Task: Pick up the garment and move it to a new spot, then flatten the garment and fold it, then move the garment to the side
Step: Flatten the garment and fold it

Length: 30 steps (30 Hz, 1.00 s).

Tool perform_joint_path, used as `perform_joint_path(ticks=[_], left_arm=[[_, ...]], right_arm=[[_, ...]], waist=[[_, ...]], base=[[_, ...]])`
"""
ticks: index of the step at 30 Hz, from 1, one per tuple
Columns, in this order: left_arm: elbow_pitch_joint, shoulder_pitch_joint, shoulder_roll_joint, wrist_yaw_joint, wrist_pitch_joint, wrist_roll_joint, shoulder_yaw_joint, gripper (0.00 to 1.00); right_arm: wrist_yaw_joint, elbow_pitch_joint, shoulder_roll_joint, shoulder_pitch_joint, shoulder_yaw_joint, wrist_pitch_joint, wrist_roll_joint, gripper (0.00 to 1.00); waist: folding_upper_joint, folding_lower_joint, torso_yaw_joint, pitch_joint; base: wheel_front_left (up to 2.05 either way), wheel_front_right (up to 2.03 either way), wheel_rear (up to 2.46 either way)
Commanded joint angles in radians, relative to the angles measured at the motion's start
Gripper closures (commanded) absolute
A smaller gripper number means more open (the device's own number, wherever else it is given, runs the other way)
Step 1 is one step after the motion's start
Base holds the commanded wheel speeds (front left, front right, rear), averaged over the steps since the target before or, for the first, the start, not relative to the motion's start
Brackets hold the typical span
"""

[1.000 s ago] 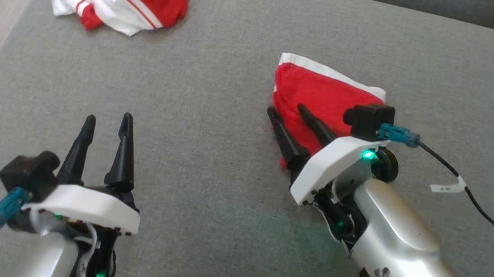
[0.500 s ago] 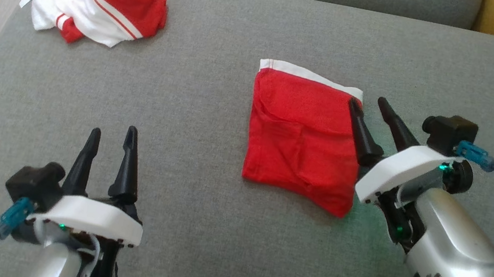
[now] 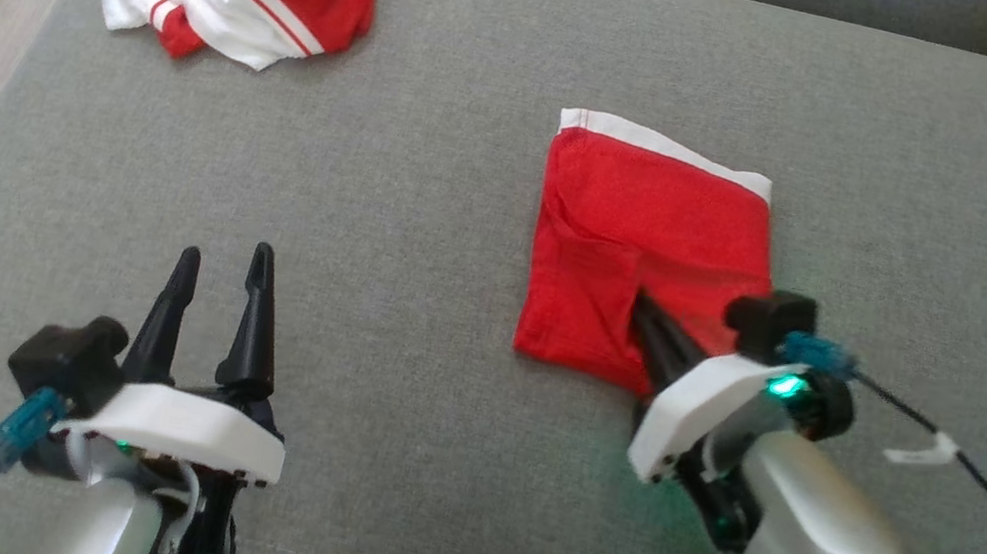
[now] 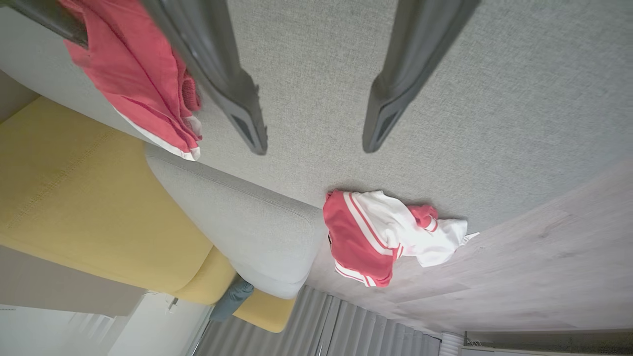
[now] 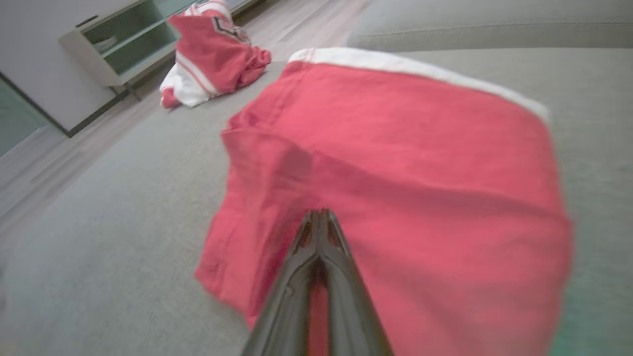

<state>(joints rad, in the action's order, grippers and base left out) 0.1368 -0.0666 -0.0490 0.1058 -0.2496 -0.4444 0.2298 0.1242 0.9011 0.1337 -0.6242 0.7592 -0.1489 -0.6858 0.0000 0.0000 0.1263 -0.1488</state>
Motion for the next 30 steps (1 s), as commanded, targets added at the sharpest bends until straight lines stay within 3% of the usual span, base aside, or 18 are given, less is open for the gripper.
perform_joint_path(ticks=[1, 11, 18, 19, 22, 23, 24, 30], left_arm=[[-0.032, -0.038, -0.001, 0.001, -0.012, 0.0, -0.034, 0.0], [-0.032, -0.05, -0.001, 0.002, -0.012, -0.004, -0.045, 0.0], [-0.031, -0.044, -0.001, 0.007, -0.012, -0.001, -0.061, 0.0], [-0.031, -0.041, -0.001, 0.007, -0.012, 0.0, -0.065, 0.0], [-0.032, -0.03, -0.001, 0.005, -0.012, 0.005, -0.076, 0.0], [-0.032, -0.026, -0.001, 0.005, -0.012, 0.006, -0.079, 0.0], [-0.032, -0.023, -0.001, 0.005, -0.012, 0.007, -0.083, 0.0], [-0.023, -0.014, -0.001, 0.004, -0.012, 0.03, -0.114, 0.0]], right_arm=[[0.007, -0.018, -0.024, -0.018, 0.026, -0.003, 0.005, 1.0], [0.007, 0.001, -0.073, -0.039, 0.191, -0.01, -0.016, 1.0], [0.007, -0.017, -0.076, -0.061, 0.193, -0.092, -0.027, 1.0], [0.007, -0.026, -0.073, -0.061, 0.183, -0.099, -0.024, 0.91], [0.007, -0.067, -0.055, -0.051, 0.13, -0.111, -0.015, 0.53], [0.007, -0.089, -0.048, -0.046, 0.1, -0.112, -0.008, 0.21], [0.007, -0.117, -0.038, -0.038, 0.062, -0.112, 0.006, 0.0], [0.007, -0.276, -0.01, 0.087, -0.231, -0.113, 0.152, 0.0]], waist=[[0.0, 0.0, 0.005, -0.003], [0.0, 0.0, 0.018, -0.015], [0.0, 0.0, -0.003, 0.003], [0.0, 0.0, -0.009, 0.009], [0.0, 0.0, -0.028, 0.027], [0.0, 0.0, -0.036, 0.034], [0.0, 0.0, -0.043, 0.039], [0.0, 0.0, -0.08, 0.078]], base=[[0.0, 0.0, 0.0], [0.0, 0.0, 0.0], [0.0, 0.0, 0.0], [0.0, 0.0, 0.0], [0.0, 0.0, 0.0], [0.0, 0.0, 0.0], [0.0, 0.0, 0.0], [0.0, 0.0, 0.0]])
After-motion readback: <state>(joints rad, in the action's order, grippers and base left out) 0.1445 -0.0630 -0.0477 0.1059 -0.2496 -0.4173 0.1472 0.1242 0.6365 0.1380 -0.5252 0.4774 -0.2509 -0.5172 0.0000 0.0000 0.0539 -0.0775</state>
